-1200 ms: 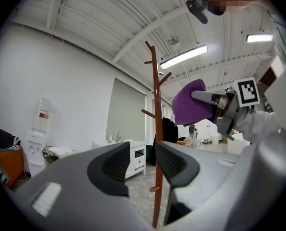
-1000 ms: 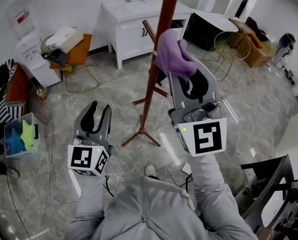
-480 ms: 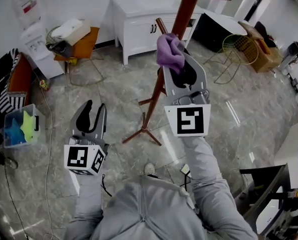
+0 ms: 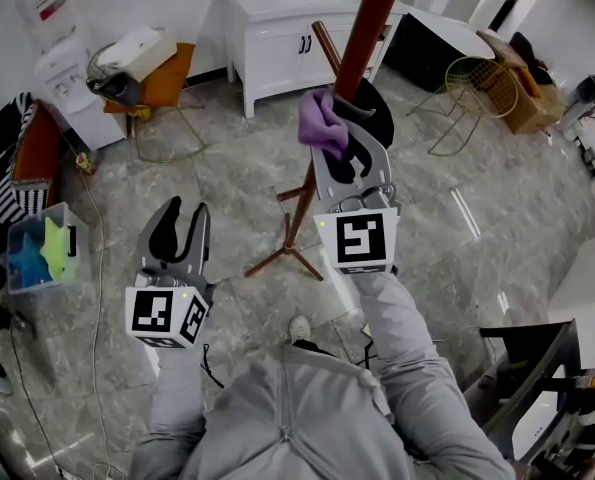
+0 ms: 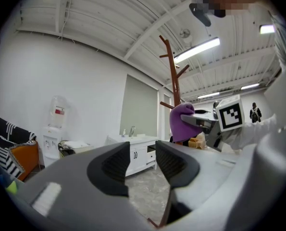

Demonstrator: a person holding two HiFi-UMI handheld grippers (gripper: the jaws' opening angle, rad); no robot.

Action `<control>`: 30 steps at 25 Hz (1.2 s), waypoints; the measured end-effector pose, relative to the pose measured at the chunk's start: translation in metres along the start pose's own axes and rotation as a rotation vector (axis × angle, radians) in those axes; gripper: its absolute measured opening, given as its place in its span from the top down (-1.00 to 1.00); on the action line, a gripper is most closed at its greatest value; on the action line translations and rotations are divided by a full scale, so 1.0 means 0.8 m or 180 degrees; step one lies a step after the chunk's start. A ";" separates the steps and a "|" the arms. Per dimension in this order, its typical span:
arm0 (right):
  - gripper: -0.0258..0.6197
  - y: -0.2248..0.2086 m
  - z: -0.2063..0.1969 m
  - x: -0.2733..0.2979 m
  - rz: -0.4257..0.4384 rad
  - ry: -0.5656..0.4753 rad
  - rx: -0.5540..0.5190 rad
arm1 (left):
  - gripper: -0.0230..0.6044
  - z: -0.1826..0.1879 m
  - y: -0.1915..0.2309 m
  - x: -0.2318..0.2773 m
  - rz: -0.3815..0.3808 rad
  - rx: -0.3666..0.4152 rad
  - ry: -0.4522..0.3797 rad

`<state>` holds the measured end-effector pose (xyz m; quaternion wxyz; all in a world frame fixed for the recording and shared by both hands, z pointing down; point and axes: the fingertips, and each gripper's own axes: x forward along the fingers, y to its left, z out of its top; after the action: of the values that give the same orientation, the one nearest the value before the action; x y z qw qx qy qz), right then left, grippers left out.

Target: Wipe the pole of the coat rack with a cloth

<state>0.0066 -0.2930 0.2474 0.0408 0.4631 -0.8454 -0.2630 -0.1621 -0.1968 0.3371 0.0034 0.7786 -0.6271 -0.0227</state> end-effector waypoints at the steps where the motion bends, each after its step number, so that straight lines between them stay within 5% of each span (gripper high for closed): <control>1: 0.67 0.004 -0.007 0.001 0.0012 0.0040 0.0023 | 0.38 -0.001 0.001 0.000 0.0001 -0.0001 0.0007; 18: 0.67 0.052 -0.091 -0.003 0.0152 0.0555 0.0137 | 0.38 -0.013 0.001 0.008 -0.0045 -0.0014 0.0091; 30: 0.67 0.076 -0.130 -0.018 0.0411 0.1238 -0.0291 | 0.38 -0.017 -0.002 0.011 -0.0107 -0.0036 0.0111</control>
<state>0.0010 -0.2972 0.3690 0.2410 0.4477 -0.8367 -0.2036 -0.1578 -0.2053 0.3501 0.0183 0.7893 -0.6136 -0.0127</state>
